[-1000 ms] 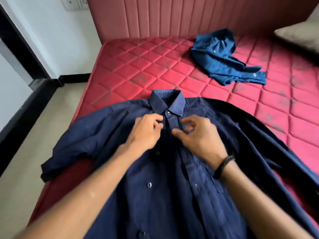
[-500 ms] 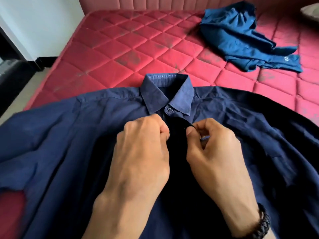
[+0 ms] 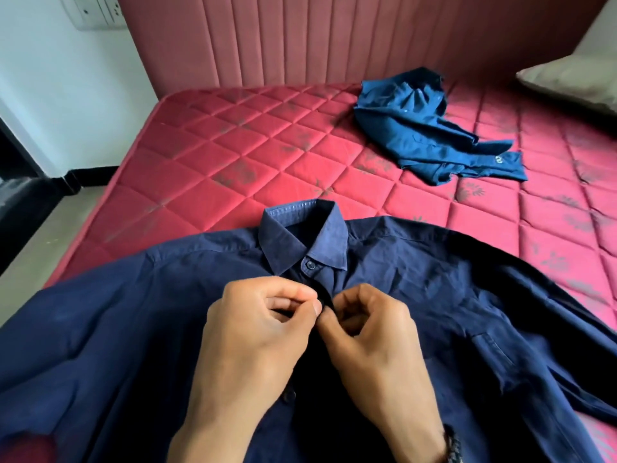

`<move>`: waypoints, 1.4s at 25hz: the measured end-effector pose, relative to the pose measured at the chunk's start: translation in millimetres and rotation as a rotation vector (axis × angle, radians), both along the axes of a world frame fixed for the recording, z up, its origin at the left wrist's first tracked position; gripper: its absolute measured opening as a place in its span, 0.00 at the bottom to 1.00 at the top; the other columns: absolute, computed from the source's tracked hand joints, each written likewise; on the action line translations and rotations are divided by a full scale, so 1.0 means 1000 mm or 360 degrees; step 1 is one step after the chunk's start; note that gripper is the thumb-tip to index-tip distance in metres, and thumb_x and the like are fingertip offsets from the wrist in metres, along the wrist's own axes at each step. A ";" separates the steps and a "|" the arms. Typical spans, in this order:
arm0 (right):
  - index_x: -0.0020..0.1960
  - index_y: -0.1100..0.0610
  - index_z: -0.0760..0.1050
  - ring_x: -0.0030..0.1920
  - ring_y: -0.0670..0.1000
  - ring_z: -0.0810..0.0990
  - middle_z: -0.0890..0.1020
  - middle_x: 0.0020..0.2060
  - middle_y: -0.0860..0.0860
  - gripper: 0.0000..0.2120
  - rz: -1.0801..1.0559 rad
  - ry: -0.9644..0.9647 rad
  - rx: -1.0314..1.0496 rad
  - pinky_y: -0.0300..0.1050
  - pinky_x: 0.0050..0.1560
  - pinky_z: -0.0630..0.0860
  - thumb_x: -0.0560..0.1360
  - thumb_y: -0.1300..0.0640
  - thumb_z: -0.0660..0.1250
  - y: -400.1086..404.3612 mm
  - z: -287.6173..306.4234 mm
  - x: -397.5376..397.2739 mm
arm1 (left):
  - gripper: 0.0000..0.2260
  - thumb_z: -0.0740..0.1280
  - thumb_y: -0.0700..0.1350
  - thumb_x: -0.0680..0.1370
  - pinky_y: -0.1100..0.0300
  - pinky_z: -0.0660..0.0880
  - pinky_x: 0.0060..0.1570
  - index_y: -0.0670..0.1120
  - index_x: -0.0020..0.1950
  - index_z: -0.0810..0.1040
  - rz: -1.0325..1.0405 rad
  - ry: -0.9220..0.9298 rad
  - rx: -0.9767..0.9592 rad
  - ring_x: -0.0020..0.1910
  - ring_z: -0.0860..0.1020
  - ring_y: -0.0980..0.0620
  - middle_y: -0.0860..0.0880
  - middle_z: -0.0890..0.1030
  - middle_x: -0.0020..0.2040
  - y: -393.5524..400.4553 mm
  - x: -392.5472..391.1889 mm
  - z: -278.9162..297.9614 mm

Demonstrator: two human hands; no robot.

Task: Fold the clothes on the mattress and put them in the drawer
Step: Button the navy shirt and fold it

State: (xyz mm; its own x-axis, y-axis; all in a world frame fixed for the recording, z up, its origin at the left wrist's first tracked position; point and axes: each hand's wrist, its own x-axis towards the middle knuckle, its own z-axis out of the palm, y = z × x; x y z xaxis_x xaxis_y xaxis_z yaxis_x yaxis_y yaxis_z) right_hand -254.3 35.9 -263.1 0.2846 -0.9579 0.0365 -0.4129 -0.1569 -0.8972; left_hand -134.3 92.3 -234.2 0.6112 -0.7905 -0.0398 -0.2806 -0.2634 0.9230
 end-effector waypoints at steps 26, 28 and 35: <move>0.46 0.51 0.86 0.32 0.41 0.78 0.84 0.34 0.48 0.07 0.0373 -0.0201 0.0269 0.42 0.34 0.76 0.80 0.52 0.71 -0.021 -0.006 -0.014 | 0.05 0.76 0.41 0.76 0.70 0.74 0.31 0.50 0.46 0.87 -0.0078 0.0214 0.0060 0.32 0.83 0.58 0.53 0.87 0.39 -0.007 0.021 -0.031; 0.47 0.50 0.86 0.34 0.42 0.80 0.85 0.35 0.49 0.06 0.0409 -0.0238 0.0320 0.46 0.40 0.79 0.80 0.53 0.71 -0.021 -0.010 -0.014 | 0.05 0.75 0.41 0.77 0.69 0.75 0.31 0.51 0.48 0.86 -0.0130 0.0202 0.0096 0.34 0.83 0.58 0.53 0.87 0.39 -0.006 0.025 -0.033; 0.44 0.50 0.85 0.34 0.41 0.82 0.86 0.34 0.44 0.02 0.0214 -0.0091 0.0012 0.44 0.39 0.80 0.73 0.52 0.76 -0.020 -0.036 -0.004 | 0.18 0.74 0.66 0.72 0.58 0.79 0.40 0.51 0.42 0.86 -0.0245 0.0022 0.0179 0.37 0.85 0.56 0.52 0.86 0.36 -0.013 0.022 -0.035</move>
